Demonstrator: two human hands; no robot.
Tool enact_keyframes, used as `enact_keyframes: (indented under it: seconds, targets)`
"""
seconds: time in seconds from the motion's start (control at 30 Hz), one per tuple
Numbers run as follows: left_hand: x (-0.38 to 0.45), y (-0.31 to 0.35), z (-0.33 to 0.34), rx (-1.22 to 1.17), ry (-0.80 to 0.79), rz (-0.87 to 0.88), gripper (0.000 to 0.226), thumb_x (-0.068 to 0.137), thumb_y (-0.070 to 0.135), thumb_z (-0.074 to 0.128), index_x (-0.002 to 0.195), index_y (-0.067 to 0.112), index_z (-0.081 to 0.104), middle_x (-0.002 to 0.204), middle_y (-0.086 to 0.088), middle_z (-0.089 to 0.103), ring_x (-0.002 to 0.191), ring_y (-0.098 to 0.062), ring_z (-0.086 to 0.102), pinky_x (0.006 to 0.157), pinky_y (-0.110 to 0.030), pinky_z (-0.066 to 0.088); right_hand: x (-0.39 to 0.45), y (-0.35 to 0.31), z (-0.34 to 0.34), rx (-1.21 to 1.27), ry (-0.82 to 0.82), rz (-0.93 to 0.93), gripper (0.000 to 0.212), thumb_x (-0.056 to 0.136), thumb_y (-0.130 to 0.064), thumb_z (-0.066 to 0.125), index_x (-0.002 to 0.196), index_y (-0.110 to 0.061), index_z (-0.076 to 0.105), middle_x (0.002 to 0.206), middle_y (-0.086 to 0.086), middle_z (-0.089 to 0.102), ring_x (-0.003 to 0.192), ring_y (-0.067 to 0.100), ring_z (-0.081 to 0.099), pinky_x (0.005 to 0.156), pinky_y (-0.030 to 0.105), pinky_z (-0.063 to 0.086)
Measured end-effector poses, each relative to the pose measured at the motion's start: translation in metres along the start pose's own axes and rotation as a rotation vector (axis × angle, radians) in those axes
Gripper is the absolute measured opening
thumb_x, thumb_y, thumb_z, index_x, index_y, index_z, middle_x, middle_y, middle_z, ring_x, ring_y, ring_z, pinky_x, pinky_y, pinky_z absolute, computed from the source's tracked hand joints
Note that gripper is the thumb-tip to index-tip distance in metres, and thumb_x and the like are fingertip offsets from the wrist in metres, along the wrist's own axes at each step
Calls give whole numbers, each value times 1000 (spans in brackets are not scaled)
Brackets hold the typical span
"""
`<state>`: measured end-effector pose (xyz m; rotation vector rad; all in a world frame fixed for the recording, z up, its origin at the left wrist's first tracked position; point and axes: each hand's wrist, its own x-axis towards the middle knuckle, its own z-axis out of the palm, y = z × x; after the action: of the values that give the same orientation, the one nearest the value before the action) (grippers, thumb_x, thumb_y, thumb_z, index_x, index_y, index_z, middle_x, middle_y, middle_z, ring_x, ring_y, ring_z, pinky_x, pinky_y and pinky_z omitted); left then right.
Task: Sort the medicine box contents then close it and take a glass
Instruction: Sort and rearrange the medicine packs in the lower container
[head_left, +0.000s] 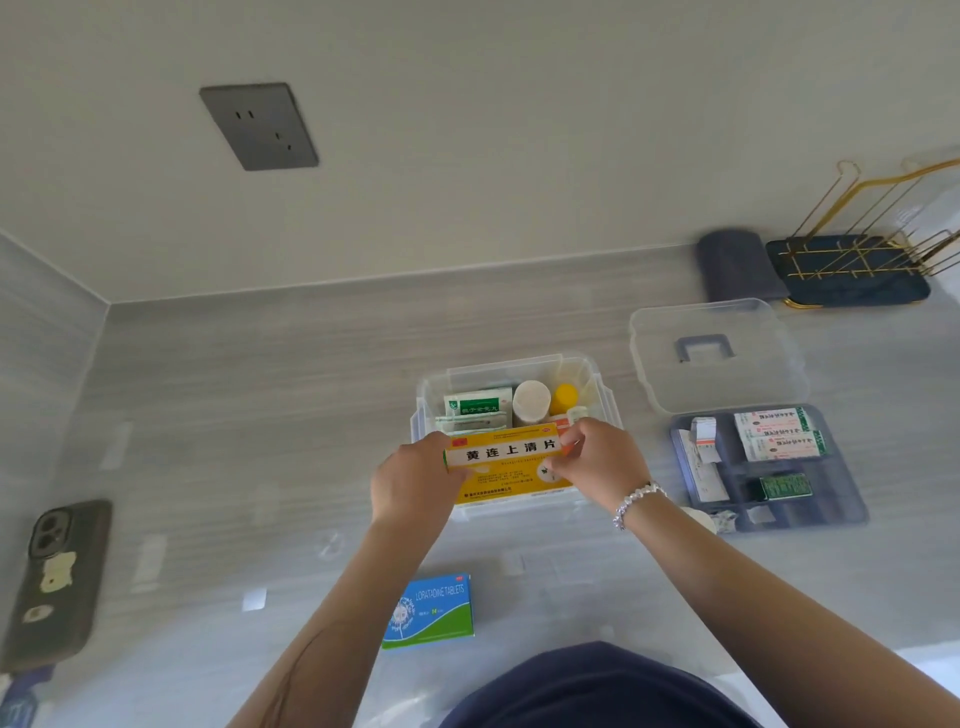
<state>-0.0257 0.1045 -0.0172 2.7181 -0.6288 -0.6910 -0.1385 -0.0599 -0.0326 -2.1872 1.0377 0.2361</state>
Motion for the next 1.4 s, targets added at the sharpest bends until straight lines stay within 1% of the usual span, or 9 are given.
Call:
enact_keyframes:
  seconds: [0.2,0.3,0.4,0.57,0.8,1.0,1.17,1.27,1.4]
  targets:
    - [3,-2,11,133,61,75,28,90,38,53,113,23,59,90,-1,71,81,-20,64,59,-24,40,9,-7,5,-170,-39,9,16,78,-34,67,77,-21,58,87,-1,70,75,16,60,64,29,49]
    - [0,-9,15,-62,106,91,29,89,32,55,117,25,60,93,2,72,81,-17,64,64,-23,44,9,-11,9,-254,-62,7,14,80,-39,62,77,-26,60,74,-8,63,69,13,55,59,25,37]
    - [-8,-17,21,-294,209,130,28,85,24,64,113,23,64,88,6,65,60,-4,52,56,-5,36,8,-10,11,-284,-54,8,12,79,-37,60,77,-25,59,63,-10,53,67,15,54,59,25,35]
    - [-18,-24,33,-493,344,81,35,79,12,71,112,21,65,97,3,47,52,-5,45,58,-3,36,6,-11,11,-196,-118,-10,18,78,-38,64,77,-22,58,71,-6,60,69,15,57,60,25,41]
    - [-19,-27,34,-519,330,52,37,81,14,69,116,23,61,99,2,45,55,-6,47,60,-6,36,-5,-8,9,-134,-156,-59,25,81,-38,63,93,-16,62,89,1,70,77,16,62,71,30,51]
    - [-32,-14,36,-501,390,73,31,81,17,69,111,24,64,97,5,48,58,-4,48,58,-16,39,-36,8,-2,5,29,-241,26,86,-20,58,112,-13,61,105,4,68,95,16,63,80,26,50]
    - [-48,10,47,-526,364,132,25,82,21,67,106,25,65,104,6,50,70,-6,54,61,-11,41,-61,42,-14,18,349,-360,23,78,-7,67,101,-8,67,98,9,67,94,25,61,78,26,47]
    - [-55,28,57,-539,322,161,25,82,23,67,107,25,65,105,9,50,78,-7,57,62,-9,41,-66,71,-19,-56,415,-258,25,75,-13,71,100,-9,68,102,10,67,98,30,59,81,34,48]
    - [-65,51,72,-522,276,187,23,82,23,68,105,23,65,102,10,51,76,-4,55,61,-4,38,-67,106,-21,-190,291,-29,42,79,-35,66,118,-20,60,121,7,58,113,28,48,92,37,43]
